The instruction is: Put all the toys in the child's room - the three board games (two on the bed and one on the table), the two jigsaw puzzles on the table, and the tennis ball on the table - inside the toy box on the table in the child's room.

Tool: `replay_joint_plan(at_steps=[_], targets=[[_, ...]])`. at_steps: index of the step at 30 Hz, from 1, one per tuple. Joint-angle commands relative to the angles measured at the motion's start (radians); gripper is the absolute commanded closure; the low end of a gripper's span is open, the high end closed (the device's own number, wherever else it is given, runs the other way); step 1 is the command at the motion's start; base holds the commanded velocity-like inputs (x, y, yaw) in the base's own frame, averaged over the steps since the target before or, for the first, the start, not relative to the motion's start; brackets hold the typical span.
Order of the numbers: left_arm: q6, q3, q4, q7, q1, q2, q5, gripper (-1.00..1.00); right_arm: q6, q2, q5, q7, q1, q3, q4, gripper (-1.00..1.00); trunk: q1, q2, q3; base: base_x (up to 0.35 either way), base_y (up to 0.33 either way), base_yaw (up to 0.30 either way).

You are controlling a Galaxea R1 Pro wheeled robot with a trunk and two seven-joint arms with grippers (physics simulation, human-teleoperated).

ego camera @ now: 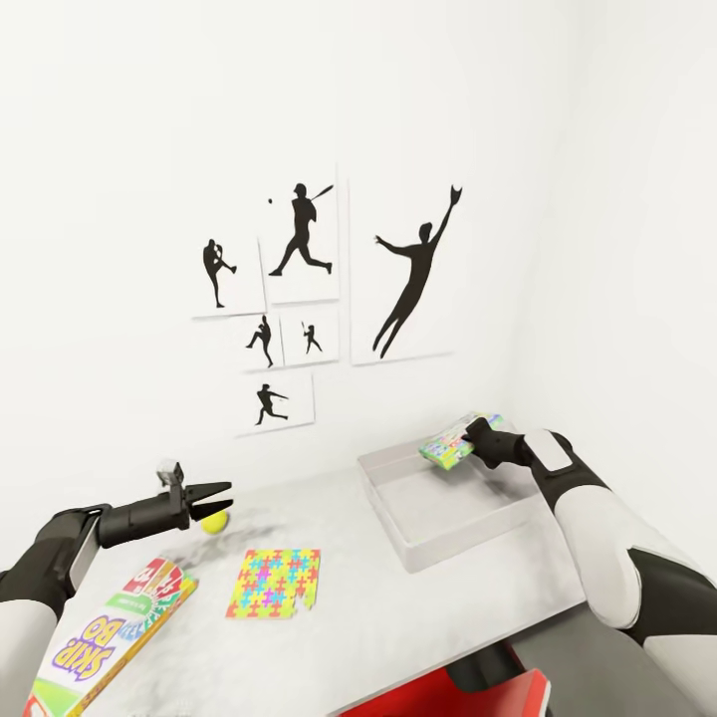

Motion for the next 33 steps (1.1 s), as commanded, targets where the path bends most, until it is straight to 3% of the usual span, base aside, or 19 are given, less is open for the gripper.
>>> replay_joint_plan(at_steps=[1,8,20,33], targets=[[0.01,0.0,0.0,-0.005,0.0,0.001,0.0,-1.0,0.004,0.0,-0.008,-0.006,0.0,-0.007,-0.001,1.0,0.0,-0.001,-0.003,0.0,0.0,0.057],[0.011,0.0,0.0,-0.008,0.0,0.01,0.0,-1.0,0.001,-0.001,-0.008,-0.008,0.0,-0.012,-0.001,1.0,0.0,-0.001,-0.014,0.0,0.0,0.063],[0.011,0.0,0.0,-0.008,0.0,0.018,0.0,-1.0,0.001,-0.047,-0.01,-0.011,0.002,-0.035,0.008,1.0,0.0,-0.001,-0.033,0.0,0.0,0.056],[0.011,0.001,0.001,-0.008,0.0,0.019,0.0,-1.0,0.002,-0.052,-0.01,-0.01,0.002,-0.036,0.008,1.0,0.0,-0.001,-0.055,0.0,0.0,0.003]])
